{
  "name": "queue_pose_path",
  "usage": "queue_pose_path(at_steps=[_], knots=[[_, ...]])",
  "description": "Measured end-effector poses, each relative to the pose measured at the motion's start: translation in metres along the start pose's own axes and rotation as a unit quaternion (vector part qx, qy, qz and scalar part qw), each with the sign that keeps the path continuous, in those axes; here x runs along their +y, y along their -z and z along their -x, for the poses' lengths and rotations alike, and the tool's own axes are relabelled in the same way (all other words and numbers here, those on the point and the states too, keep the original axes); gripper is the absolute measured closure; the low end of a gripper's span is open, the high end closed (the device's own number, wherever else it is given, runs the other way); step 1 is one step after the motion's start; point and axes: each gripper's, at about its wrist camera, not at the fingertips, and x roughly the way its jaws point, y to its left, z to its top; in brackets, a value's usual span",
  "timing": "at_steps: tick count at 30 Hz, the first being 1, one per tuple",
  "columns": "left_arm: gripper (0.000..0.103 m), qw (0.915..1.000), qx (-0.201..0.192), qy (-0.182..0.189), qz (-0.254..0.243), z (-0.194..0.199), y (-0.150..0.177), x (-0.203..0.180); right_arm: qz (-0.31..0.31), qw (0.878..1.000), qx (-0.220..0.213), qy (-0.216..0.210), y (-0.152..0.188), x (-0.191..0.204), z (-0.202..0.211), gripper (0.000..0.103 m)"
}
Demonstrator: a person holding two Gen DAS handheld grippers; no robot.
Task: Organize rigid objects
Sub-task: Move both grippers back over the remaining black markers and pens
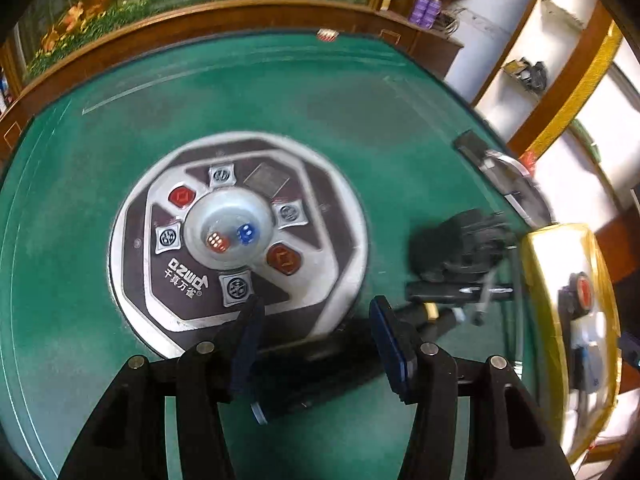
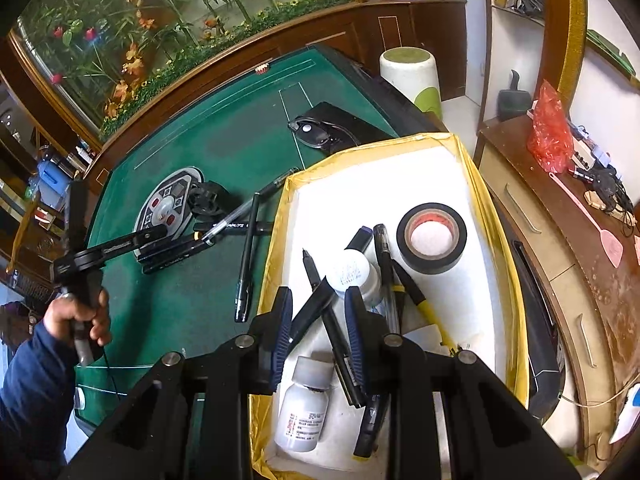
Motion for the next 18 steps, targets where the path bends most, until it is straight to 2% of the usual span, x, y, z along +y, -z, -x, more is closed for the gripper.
queue_pose_path(at_steps=[1, 3, 8, 12, 13, 15, 18], knots=[[0.045, 0.9999, 0.012, 0.007, 0.002, -0.006, 0.001, 0.002, 0.0, 1.0, 0.0, 0.001, 0.001, -0.001, 0.0, 0.077], [0.046, 0.9998, 0.011, 0.016, 0.006, -0.006, 0.004, 0.003, -0.002, 1.0, -0.001, 0.002, 0.0, -0.003, 0.002, 0.075], [0.046, 0.9972, 0.049, 0.054, -0.015, 0.001, 0.027, -0.005, -0.015, 1.0, -0.001, 0.001, -0.001, -0.01, 0.001, 0.072], [0.046, 0.9967, 0.055, 0.05, -0.033, 0.01, 0.042, -0.012, -0.016, 1.0, 0.0, -0.002, -0.002, -0.009, -0.003, 0.072], [0.046, 0.996, 0.061, 0.059, -0.027, 0.01, 0.044, -0.012, -0.014, 1.0, 0.001, -0.003, -0.003, -0.007, -0.003, 0.072], [0.056, 0.996, 0.064, 0.054, -0.029, 0.011, 0.045, -0.015, -0.009, 1.0, 0.002, -0.005, -0.003, -0.004, -0.004, 0.072], [0.059, 0.9958, 0.065, 0.062, -0.021, 0.01, 0.038, -0.014, -0.003, 1.0, 0.005, -0.01, -0.003, -0.001, -0.006, 0.072]])
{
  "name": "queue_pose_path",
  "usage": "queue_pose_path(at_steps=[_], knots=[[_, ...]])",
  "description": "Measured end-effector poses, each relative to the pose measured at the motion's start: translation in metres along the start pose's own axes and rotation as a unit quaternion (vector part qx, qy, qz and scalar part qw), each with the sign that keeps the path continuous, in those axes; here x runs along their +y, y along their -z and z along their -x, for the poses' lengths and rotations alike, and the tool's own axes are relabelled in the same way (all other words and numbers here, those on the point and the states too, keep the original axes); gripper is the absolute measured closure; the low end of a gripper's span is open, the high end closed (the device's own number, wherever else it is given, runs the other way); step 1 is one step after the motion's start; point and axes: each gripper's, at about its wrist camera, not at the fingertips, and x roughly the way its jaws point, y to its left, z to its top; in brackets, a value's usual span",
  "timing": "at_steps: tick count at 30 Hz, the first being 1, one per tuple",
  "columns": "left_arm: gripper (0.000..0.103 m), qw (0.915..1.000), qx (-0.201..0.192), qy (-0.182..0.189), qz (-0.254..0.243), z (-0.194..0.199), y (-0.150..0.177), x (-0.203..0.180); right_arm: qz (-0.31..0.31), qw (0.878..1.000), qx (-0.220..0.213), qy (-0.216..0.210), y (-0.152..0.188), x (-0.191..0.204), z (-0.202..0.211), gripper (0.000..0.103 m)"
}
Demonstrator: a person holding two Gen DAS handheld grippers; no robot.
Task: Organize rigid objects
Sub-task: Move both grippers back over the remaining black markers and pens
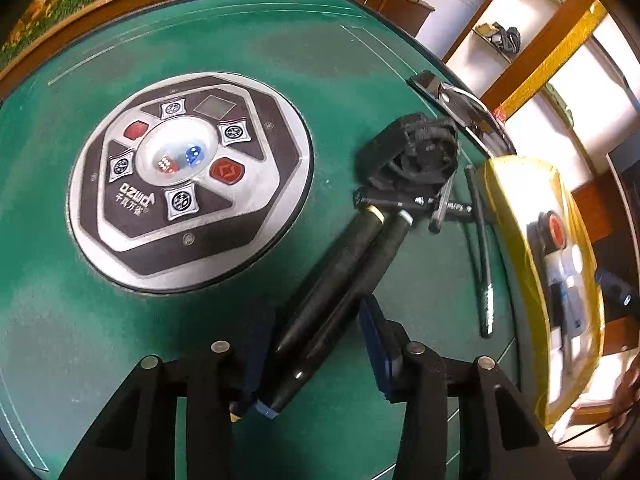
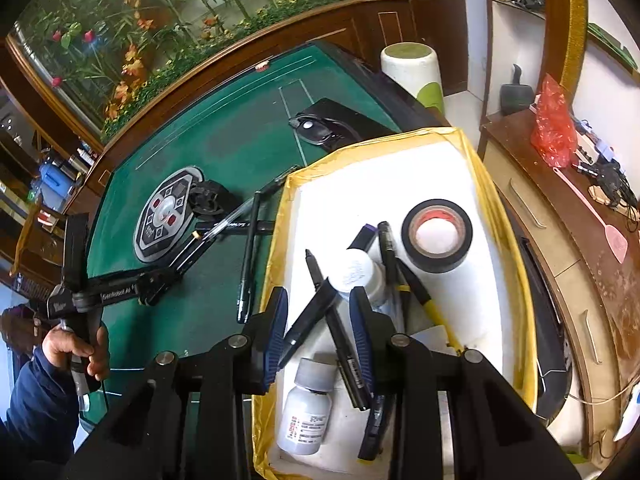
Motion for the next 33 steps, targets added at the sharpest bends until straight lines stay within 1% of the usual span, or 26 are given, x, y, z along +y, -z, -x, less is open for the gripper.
queue_pose_path(at_steps=[1, 2, 3, 4, 6, 7, 10, 13, 17, 18, 19, 20, 21, 22, 23, 24, 25, 26, 27, 29, 31, 32, 33], knots=[[0.059, 1.0, -0.007, 0.004, 0.002, 0.004, -0.003, 0.002, 0.003, 1.0, 0.0, -0.001, 0.0, 0.002, 0.0, 0.072], [0.059, 0.9999, -0.012, 0.001, 0.001, 0.006, -0.006, 0.001, 0.005, 1.0, 0.0, -0.001, 0.001, 0.003, 0.0, 0.072], [0.059, 0.9998, -0.012, -0.015, -0.006, 0.007, -0.01, 0.002, 0.006, 1.0, 0.0, 0.0, 0.001, 0.003, 0.0, 0.072], [0.059, 0.9997, -0.011, -0.02, -0.009, 0.005, -0.013, 0.003, 0.005, 1.0, 0.001, 0.0, 0.002, 0.003, 0.0, 0.072], [0.06, 0.9998, -0.002, -0.015, -0.012, -0.001, -0.018, 0.001, -0.001, 1.0, 0.003, 0.0, 0.003, 0.0, -0.001, 0.072], [0.061, 0.9996, 0.003, -0.018, -0.021, -0.003, -0.018, -0.001, -0.002, 1.0, 0.002, 0.0, 0.003, 0.0, -0.001, 0.072], [0.06, 0.9987, -0.002, -0.029, -0.041, -0.006, -0.018, -0.009, -0.003, 1.0, 0.0, 0.001, 0.004, -0.001, 0.001, 0.072], [0.06, 0.9988, -0.004, -0.031, -0.038, -0.007, -0.02, -0.005, -0.004, 1.0, 0.002, 0.001, 0.004, -0.001, 0.001, 0.072], [0.06, 0.9979, -0.001, -0.02, -0.062, -0.007, -0.019, -0.007, -0.002, 1.0, 0.003, 0.001, 0.006, 0.001, 0.001, 0.072], [0.06, 0.9973, -0.003, -0.026, -0.069, -0.006, -0.018, -0.008, -0.001, 1.0, 0.003, 0.001, 0.006, 0.002, 0.0, 0.072], [0.06, 0.9961, 0.002, -0.042, -0.077, -0.01, -0.016, -0.009, -0.001, 1.0, 0.004, 0.001, 0.007, 0.003, 0.0, 0.072], [0.062, 0.9951, 0.0, -0.05, -0.086, -0.01, -0.013, -0.008, -0.002, 1.0, 0.005, 0.0, 0.007, 0.003, 0.0, 0.072], [0.063, 0.9931, -0.001, -0.062, -0.1, -0.012, -0.012, -0.011, -0.001, 1.0, 0.007, -0.001, 0.008, 0.005, -0.002, 0.072], [0.063, 0.9891, -0.005, -0.084, -0.121, -0.013, -0.009, -0.016, 0.0, 1.0, 0.009, -0.002, 0.008, 0.006, -0.003, 0.072], [0.063, 0.9874, -0.011, -0.095, -0.126, -0.014, -0.007, -0.018, 0.003, 1.0, 0.011, -0.003, 0.009, 0.009, -0.005, 0.072], [0.064, 0.9882, -0.013, -0.095, -0.12, -0.014, -0.007, -0.017, 0.006, 1.0, 0.012, -0.004, 0.009, 0.012, -0.006, 0.072], [0.072, 0.9892, -0.018, -0.096, -0.109, -0.013, -0.007, -0.016, 0.011, 1.0, 0.015, -0.006, 0.009, 0.016, -0.007, 0.072], [0.083, 0.9899, -0.024, -0.104, -0.093, -0.012, -0.006, -0.013, 0.014, 1.0, 0.017, -0.008, 0.009, 0.019, -0.008, 0.072], [0.089, 0.9913, -0.027, -0.105, -0.076, -0.01, -0.005, -0.008, 0.021, 0.999, 0.021, -0.012, 0.008, 0.025, -0.01, 0.072], [0.089, 0.9937, -0.039, -0.101, -0.03, -0.004, 0.005, 0.007, 0.034, 0.999, 0.028, -0.02, 0.007, 0.037, -0.013, 0.072], [0.089, 0.9935, -0.045, -0.105, -0.006, 0.003, 0.018, 0.016, 0.046, 0.998, 0.037, -0.034, 0.006, 0.051, -0.017, 0.072], [0.089, 0.9929, -0.048, -0.109, 0.005, 0.007, 0.029, 0.017, 0.051, 0.997, 0.043, -0.043, 0.005, 0.059, -0.02, 0.072], [0.089, 0.9926, -0.051, -0.11, 0.009, 0.009, 0.035, 0.019, 0.056, 0.995, 0.056, -0.06, 0.002, 0.071, -0.026, 0.072]])
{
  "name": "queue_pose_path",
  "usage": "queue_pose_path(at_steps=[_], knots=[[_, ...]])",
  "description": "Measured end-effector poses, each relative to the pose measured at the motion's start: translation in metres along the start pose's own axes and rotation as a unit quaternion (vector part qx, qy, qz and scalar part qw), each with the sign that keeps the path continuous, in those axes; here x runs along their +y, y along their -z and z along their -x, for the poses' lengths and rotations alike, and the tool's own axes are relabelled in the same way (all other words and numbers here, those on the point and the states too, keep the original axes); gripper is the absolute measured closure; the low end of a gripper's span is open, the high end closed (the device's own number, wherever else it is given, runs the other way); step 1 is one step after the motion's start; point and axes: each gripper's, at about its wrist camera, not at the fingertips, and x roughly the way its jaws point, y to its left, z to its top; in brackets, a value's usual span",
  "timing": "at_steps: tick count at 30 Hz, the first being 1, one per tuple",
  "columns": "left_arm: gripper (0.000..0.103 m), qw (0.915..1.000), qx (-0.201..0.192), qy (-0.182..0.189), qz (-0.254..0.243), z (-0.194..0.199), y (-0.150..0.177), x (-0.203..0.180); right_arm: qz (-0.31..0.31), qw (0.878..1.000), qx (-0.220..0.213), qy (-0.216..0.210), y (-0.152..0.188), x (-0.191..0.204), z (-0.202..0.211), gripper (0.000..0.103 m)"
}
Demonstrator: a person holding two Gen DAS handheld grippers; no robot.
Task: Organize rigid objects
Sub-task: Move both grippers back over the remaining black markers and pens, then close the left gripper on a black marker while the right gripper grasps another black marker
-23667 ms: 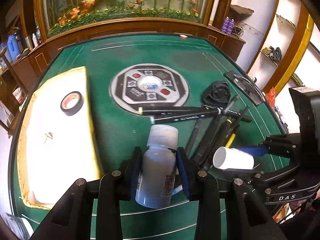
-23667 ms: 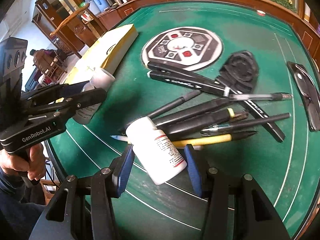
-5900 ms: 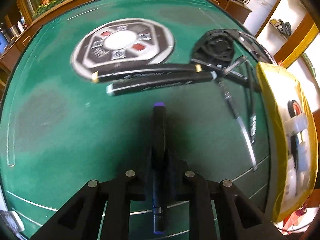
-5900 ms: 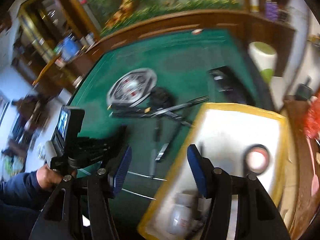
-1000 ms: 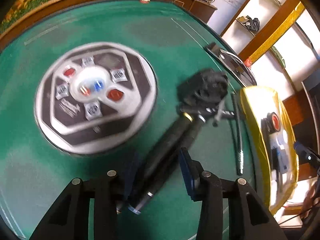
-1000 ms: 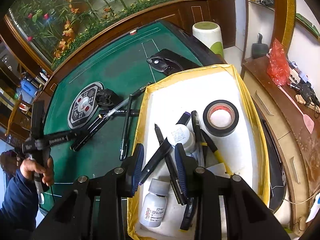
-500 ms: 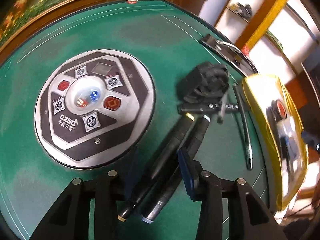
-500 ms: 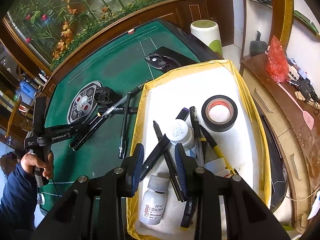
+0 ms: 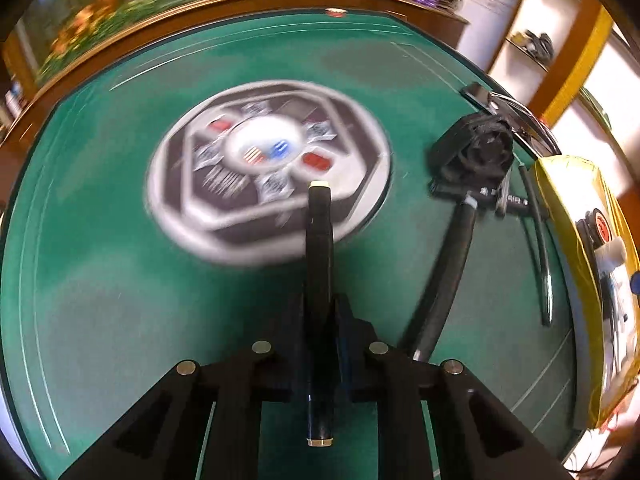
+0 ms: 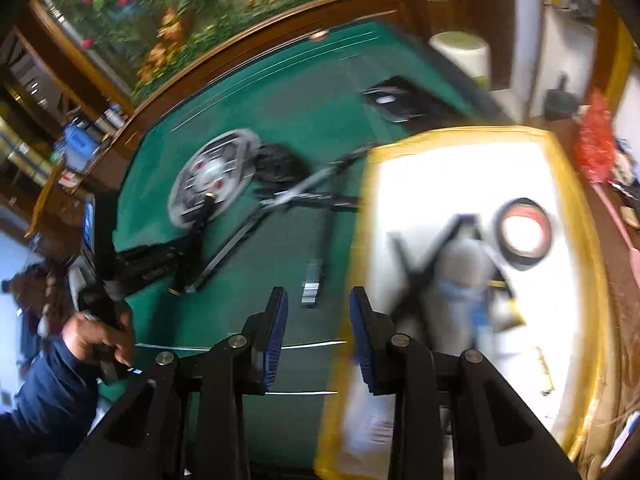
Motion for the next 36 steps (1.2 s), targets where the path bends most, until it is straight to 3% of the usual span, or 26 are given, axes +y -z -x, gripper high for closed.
queue_pose_path(at_steps=[6, 13, 20, 23, 27, 33, 36], knots=[[0.089, 0.9997, -0.008, -0.018, 0.011, 0.013, 0.028, 0.004, -0.008, 0.996, 0.075, -0.054, -0.021, 0.053, -0.058, 0.072], [0.088, 0.9994, -0.024, -0.024, 0.01, 0.016, 0.037, 0.008, -0.073, 0.991, 0.109, -0.008, -0.045, 0.077, -0.13, 0.073], [0.088, 0.9994, -0.026, -0.022, 0.007, 0.016, 0.033, 0.01, -0.065, 0.987, 0.132, 0.059, -0.048, 0.101, -0.162, 0.073], [0.088, 0.9993, -0.028, -0.022, 0.006, 0.019, 0.035, 0.009, 0.016, 0.986, 0.125, 0.107, -0.045, 0.124, -0.167, 0.073], [0.088, 0.9994, -0.03, -0.019, 0.005, 0.02, 0.036, 0.009, 0.059, 0.985, 0.126, 0.101, -0.03, 0.119, -0.158, 0.089], [0.088, 0.999, -0.035, -0.025, 0.009, 0.019, 0.037, 0.008, 0.066, 0.987, 0.126, 0.076, 0.004, 0.091, -0.131, 0.089], [0.087, 0.9987, -0.039, -0.03, 0.01, 0.019, 0.037, 0.006, 0.062, 0.989, 0.119, 0.066, 0.004, 0.084, -0.126, 0.089]])
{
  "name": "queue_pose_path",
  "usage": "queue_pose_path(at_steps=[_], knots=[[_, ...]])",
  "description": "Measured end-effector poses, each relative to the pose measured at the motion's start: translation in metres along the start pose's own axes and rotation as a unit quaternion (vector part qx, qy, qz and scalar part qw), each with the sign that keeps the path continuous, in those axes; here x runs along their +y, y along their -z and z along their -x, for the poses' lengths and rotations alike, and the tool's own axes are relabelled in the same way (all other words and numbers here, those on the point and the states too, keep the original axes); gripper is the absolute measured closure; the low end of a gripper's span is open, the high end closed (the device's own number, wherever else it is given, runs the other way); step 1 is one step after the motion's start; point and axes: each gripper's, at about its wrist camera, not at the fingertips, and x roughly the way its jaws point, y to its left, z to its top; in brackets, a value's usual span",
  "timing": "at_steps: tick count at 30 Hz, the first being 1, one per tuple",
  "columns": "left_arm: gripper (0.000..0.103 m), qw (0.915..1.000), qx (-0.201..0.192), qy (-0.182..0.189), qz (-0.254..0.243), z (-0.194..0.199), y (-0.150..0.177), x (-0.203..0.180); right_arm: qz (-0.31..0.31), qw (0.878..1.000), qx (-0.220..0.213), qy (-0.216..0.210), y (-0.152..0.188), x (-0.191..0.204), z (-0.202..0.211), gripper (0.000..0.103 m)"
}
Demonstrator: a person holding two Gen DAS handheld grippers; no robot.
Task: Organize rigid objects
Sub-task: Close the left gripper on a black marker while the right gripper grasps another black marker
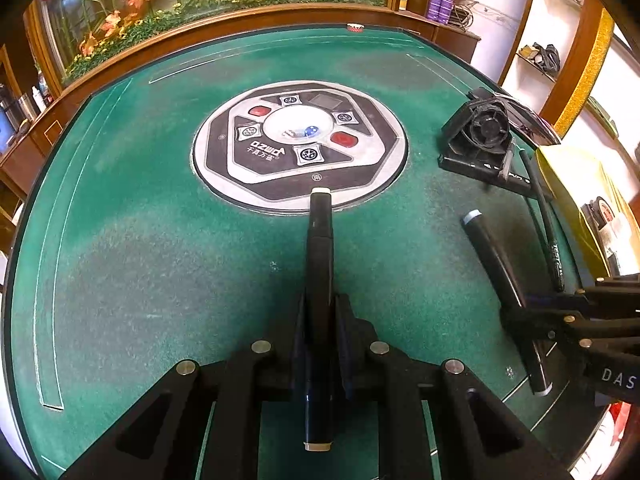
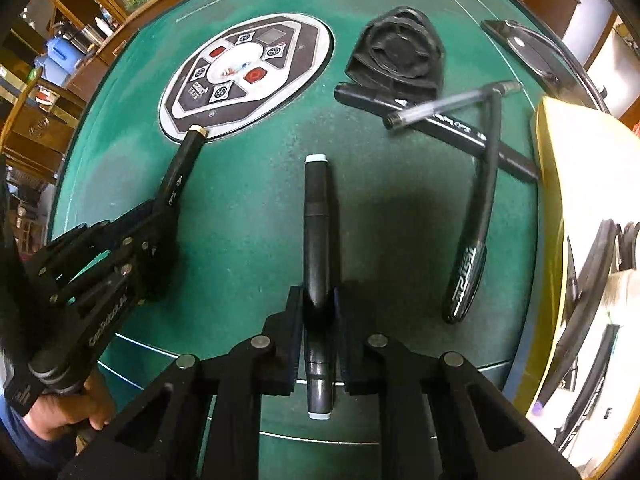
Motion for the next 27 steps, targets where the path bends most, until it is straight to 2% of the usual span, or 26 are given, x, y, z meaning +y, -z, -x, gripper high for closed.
queue_pose_path(at_steps=[7, 8, 13, 16, 19, 22, 27], knots=[[0.087, 1.0, -0.001, -0.007, 0.002, -0.002, -0.001, -0.002, -0.001, 1.0, -0.011, -0.017, -0.003, -0.012, 0.002, 0.09], [0.087, 1.0, -0.001, -0.007, 0.005, -0.002, -0.002, -0.002, 0.002, 1.0, -0.012, -0.015, 0.005, -0.014, 0.003, 0.09], [0.087, 0.9999, -0.002, -0.013, 0.004, -0.002, -0.003, -0.003, 0.008, 1.0, -0.014, -0.01, 0.001, -0.005, 0.002, 0.09], [0.088, 0.9998, -0.002, -0.019, 0.004, -0.002, -0.003, -0.005, 0.001, 0.999, -0.02, -0.024, 0.003, -0.01, 0.004, 0.089], [0.089, 0.9996, 0.002, -0.002, 0.027, -0.001, -0.002, -0.001, -0.023, 0.997, -0.028, -0.067, 0.009, -0.021, 0.009, 0.089], [0.089, 0.9984, 0.005, 0.025, 0.05, 0.005, -0.001, -0.001, -0.024, 0.995, -0.049, -0.083, 0.013, -0.028, 0.025, 0.089], [0.089, 0.997, -0.013, 0.061, 0.046, 0.024, -0.009, -0.023, -0.033, 0.99, -0.091, -0.107, 0.02, -0.041, 0.056, 0.089]])
